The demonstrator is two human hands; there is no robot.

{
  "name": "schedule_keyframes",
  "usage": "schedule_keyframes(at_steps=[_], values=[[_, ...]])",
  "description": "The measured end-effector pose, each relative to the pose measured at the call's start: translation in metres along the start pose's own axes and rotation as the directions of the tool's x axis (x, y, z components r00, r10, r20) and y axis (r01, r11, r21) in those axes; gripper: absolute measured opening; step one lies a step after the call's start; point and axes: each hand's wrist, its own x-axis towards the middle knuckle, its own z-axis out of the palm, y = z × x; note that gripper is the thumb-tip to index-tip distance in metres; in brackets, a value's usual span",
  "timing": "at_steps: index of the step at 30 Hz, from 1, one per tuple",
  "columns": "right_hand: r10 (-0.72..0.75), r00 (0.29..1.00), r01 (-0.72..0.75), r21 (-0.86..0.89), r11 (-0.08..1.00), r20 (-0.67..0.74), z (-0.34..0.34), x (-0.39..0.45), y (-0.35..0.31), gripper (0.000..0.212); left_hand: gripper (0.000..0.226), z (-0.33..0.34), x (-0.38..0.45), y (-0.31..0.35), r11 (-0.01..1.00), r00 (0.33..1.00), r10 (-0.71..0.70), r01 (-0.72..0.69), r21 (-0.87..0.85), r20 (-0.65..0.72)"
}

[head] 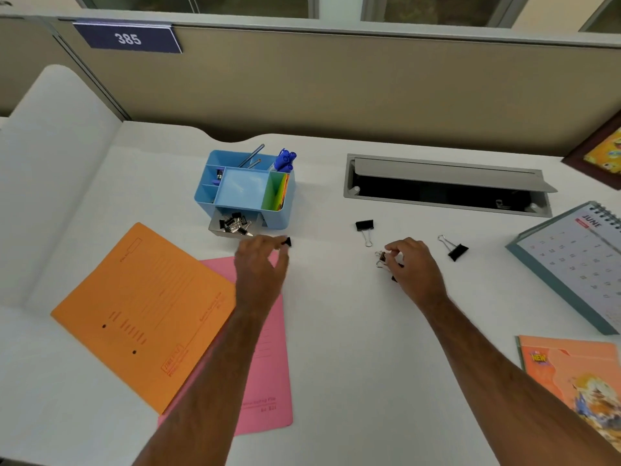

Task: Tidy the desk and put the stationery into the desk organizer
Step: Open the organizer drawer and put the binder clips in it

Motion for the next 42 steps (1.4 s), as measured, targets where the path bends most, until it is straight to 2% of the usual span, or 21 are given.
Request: schedule_keyframes(at_steps=[6, 11, 15, 22, 24, 28, 30, 32, 34, 42], values=[[0.036, 0.998, -0.034, -0.041, 0.999, 0.054, -0.001, 0.001, 0.000, 0.030, 0.047, 0.039, -0.030, 0.015, 0.995, 0.966, 0.088, -0.095, 0.018, 0.244], [0.059, 0.994, -0.054, -0.054, 0.997, 0.095, 0.002, 0.004, -0.001, 0.030, 0.062, 0.061, -0.045, 0.011, 0.996, 0.902, 0.037, -0.069, 0.060, 0.430], [0.066, 0.993, -0.061, -0.049, 0.997, 0.101, 0.004, 0.008, -0.001, 0.029, 0.066, 0.069, -0.054, 0.009, 0.987, 0.879, 0.021, -0.094, 0.129, 0.477], [0.081, 0.995, -0.082, 0.018, 0.996, 0.061, 0.008, 0.007, -0.005, 0.021, 0.069, 0.071, -0.053, 0.011, 0.988, 0.866, -0.015, -0.065, 0.143, 0.501], [0.067, 0.998, -0.069, 0.069, 0.995, 0.018, 0.007, 0.006, -0.010, 0.020, 0.066, 0.069, -0.052, 0.016, 0.995, 0.872, -0.050, 0.003, 0.097, 0.488], [-0.032, 0.998, 0.038, 0.128, 0.991, -0.045, 0.004, -0.001, -0.031, 0.020, 0.044, 0.064, -0.043, 0.042, 0.961, 0.877, -0.186, 0.257, -0.104, 0.444], [-0.073, 0.996, 0.079, 0.141, 0.987, -0.049, 0.003, -0.006, -0.044, 0.019, 0.035, 0.059, -0.035, 0.058, 0.869, 0.835, -0.276, 0.428, -0.247, 0.476], [-0.118, 0.992, 0.121, 0.122, 0.985, -0.036, 0.004, -0.013, -0.055, 0.019, 0.036, 0.053, -0.028, 0.072, 0.723, 0.789, -0.327, 0.563, -0.400, 0.520], [-0.164, 0.986, 0.166, 0.124, 0.978, -0.027, 0.006, -0.019, -0.064, 0.021, 0.038, 0.047, -0.024, 0.082, 0.639, 0.772, -0.355, 0.612, -0.467, 0.527], [-0.248, 0.969, 0.244, 0.166, 0.955, 0.003, 0.012, -0.032, -0.086, 0.015, 0.029, 0.036, -0.024, 0.078, 0.570, 0.755, -0.460, 0.655, -0.497, 0.468]])
